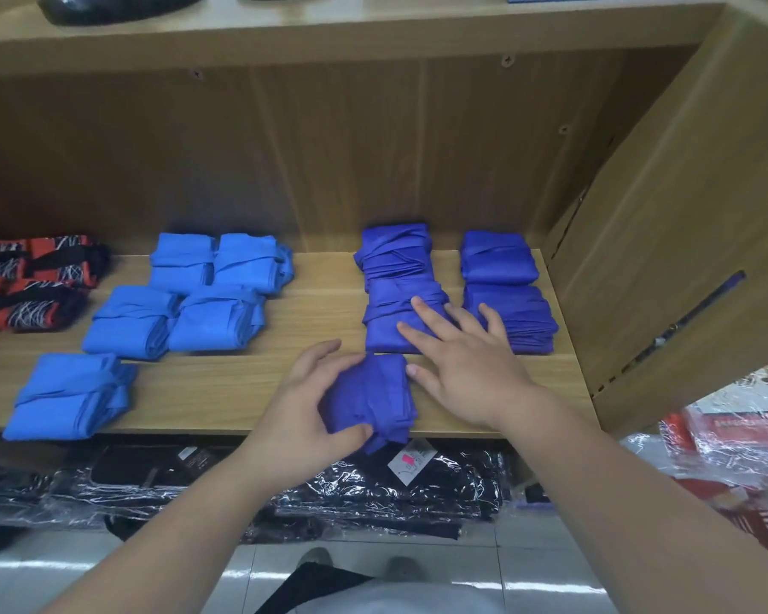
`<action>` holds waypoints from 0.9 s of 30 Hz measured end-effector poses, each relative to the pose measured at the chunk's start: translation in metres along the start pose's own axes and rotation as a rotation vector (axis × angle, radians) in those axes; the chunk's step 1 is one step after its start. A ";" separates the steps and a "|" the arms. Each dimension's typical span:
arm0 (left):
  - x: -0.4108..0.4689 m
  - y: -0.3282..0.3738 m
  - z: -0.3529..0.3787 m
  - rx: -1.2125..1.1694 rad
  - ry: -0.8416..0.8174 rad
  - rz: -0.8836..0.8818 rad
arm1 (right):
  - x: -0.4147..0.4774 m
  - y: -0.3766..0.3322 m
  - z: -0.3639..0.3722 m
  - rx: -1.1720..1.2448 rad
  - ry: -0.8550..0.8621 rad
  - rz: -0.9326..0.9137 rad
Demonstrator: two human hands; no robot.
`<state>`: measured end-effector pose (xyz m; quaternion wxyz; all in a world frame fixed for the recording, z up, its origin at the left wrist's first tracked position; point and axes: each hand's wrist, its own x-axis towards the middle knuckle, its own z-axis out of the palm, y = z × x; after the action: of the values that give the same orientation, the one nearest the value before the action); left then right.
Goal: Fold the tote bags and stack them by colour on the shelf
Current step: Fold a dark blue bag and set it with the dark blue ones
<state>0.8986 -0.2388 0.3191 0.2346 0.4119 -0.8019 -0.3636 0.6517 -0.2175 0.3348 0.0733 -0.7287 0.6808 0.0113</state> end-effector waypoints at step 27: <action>0.017 0.032 0.037 0.658 0.121 0.074 | -0.056 0.029 0.029 0.248 0.326 0.299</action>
<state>0.8487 -0.2260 0.3222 0.1493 0.4568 -0.8754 -0.0515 0.6208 -0.1604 0.3096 0.0489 -0.5976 0.7799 -0.1792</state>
